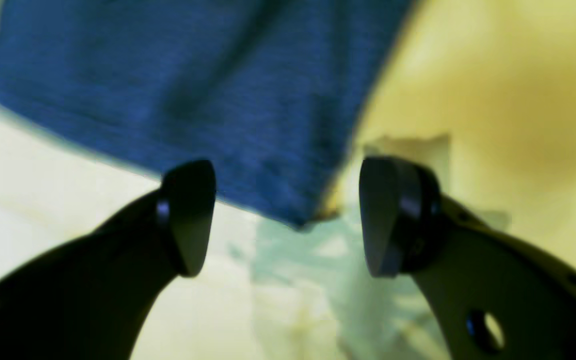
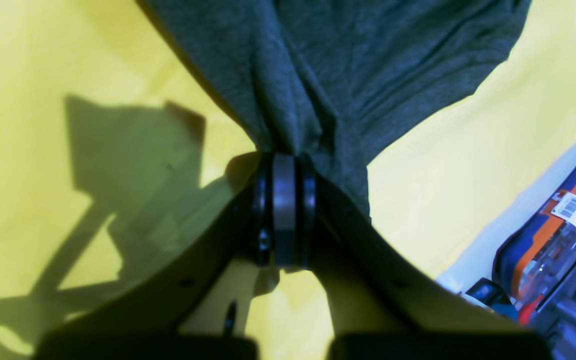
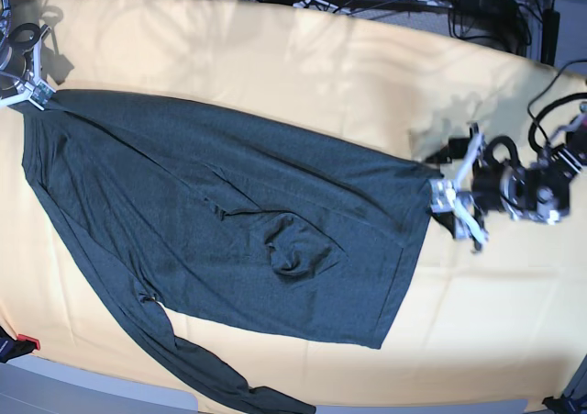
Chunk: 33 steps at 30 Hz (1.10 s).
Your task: Fold the T-shirt properly
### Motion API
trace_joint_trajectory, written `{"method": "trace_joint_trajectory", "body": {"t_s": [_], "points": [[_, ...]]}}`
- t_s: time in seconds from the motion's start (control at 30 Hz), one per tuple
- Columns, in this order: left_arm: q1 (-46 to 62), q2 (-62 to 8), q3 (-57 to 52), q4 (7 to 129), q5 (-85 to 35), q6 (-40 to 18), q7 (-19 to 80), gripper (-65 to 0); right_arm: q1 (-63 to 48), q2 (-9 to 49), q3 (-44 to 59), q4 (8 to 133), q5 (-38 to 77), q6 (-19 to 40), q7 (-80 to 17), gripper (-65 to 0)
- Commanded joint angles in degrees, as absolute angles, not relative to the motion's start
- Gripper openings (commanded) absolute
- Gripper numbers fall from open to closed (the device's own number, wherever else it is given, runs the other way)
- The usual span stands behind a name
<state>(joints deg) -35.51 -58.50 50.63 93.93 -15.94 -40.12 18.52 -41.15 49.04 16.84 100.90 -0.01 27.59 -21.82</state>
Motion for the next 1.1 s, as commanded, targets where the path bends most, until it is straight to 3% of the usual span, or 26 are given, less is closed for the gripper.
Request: {"method": "trace_joint_trajectory", "body": {"t_s": [0.0,0.1,0.27,0.57,1.07], "points": [[-36.9,-59.2,51.5,94.5,-13.6,-40.0,16.3,-20.1,-40.9,50.3,17.6,101.5,0.0,26.8,-21.7,-65.0],[-37.4,-58.5,55.4,94.4,-4.8,-40.0,12.1,-20.1,-40.6,50.3,17.6,101.5,0.0,26.8,-21.6,-65.0],[-37.5,-57.0,56.4,94.4,-0.4,-37.4,11.8,-20.1,-40.7,50.3,17.6,101.5,0.2,26.8,-22.1,-65.0],[-38.2,-53.5,56.4,90.7,2.9,-39.0,11.2,-20.2,-40.6,50.3,17.6,101.5,0.2,26.7,-22.5,-65.0],[-42.4,-53.6,56.4,86.8,5.4,-40.0,6.1,-20.3,-40.6,50.3,17.6,101.5,0.1,25.0,-23.2,-65.0]]}}
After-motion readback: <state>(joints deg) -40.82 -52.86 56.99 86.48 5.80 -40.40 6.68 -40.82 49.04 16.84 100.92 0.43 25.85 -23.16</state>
